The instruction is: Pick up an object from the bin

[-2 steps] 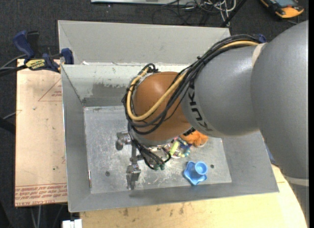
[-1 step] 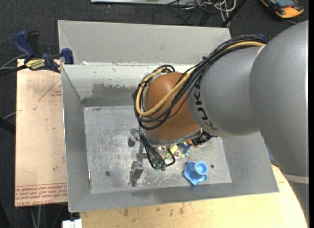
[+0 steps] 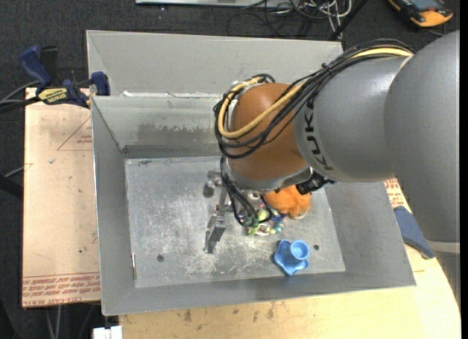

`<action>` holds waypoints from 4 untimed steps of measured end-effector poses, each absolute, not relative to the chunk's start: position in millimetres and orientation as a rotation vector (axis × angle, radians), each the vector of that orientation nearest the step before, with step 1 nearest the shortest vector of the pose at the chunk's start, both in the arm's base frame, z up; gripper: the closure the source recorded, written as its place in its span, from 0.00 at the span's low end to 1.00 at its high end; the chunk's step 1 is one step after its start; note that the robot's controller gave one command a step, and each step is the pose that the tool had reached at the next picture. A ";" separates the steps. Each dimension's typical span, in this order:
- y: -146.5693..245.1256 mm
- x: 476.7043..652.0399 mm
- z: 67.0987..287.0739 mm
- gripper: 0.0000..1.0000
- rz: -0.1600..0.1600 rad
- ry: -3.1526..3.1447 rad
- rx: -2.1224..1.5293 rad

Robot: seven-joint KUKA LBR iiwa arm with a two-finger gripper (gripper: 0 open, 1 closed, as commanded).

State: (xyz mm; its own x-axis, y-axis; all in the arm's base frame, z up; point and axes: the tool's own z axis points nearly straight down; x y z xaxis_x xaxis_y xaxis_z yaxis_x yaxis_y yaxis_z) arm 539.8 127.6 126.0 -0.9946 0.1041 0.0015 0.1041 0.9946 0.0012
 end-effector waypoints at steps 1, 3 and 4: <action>85.3 573.2 129.9 0.00 -0.003 -3.145 -0.039; 43.0 536.8 103.7 0.00 0.000 -3.119 -0.345; 15.9 550.0 90.9 0.00 -0.004 -3.137 -0.187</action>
Offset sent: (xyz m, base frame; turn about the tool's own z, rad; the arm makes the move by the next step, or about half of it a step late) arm -0.0300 -0.1014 -0.0195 0.1195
